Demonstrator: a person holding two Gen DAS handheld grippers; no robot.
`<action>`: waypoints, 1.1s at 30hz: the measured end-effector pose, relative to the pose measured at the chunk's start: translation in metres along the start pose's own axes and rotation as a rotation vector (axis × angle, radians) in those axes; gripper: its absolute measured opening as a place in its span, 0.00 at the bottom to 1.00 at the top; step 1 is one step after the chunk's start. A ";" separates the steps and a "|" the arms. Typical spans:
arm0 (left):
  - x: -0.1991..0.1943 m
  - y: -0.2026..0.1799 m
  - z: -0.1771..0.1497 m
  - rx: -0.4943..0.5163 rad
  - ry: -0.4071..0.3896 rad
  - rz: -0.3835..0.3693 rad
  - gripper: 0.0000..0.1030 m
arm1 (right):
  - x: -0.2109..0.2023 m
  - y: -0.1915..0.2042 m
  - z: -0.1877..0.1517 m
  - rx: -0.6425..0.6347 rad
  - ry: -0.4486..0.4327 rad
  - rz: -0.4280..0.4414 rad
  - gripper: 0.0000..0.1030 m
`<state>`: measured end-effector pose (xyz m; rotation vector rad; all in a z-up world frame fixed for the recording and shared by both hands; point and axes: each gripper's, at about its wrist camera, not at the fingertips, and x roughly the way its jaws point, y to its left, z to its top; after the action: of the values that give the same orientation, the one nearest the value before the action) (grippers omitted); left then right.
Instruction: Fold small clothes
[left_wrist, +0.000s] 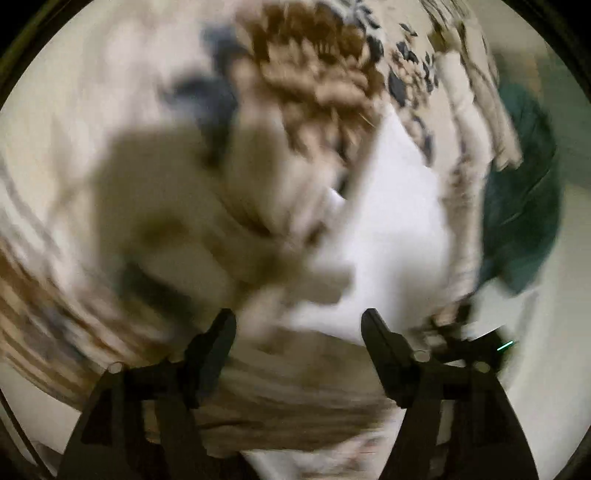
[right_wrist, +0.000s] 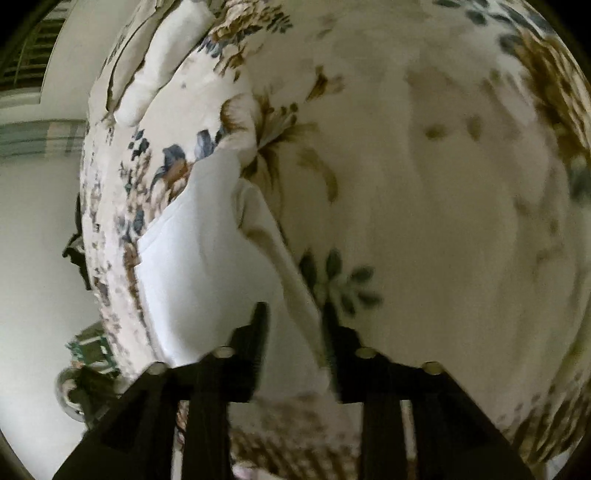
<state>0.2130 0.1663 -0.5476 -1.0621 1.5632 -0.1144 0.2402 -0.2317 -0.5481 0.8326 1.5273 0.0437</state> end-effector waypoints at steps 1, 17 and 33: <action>0.013 0.002 -0.006 -0.055 0.029 -0.072 0.67 | -0.003 -0.001 -0.006 0.020 0.005 0.022 0.51; -0.008 0.029 0.010 -0.226 -0.248 -0.113 0.26 | 0.055 -0.023 -0.056 0.333 0.069 0.252 0.10; 0.023 0.010 -0.028 -0.261 -0.176 -0.161 0.13 | 0.040 -0.009 -0.049 0.256 0.048 0.193 0.08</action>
<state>0.1866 0.1436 -0.5624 -1.3659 1.3571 0.0743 0.1970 -0.1958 -0.5783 1.1895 1.5118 0.0100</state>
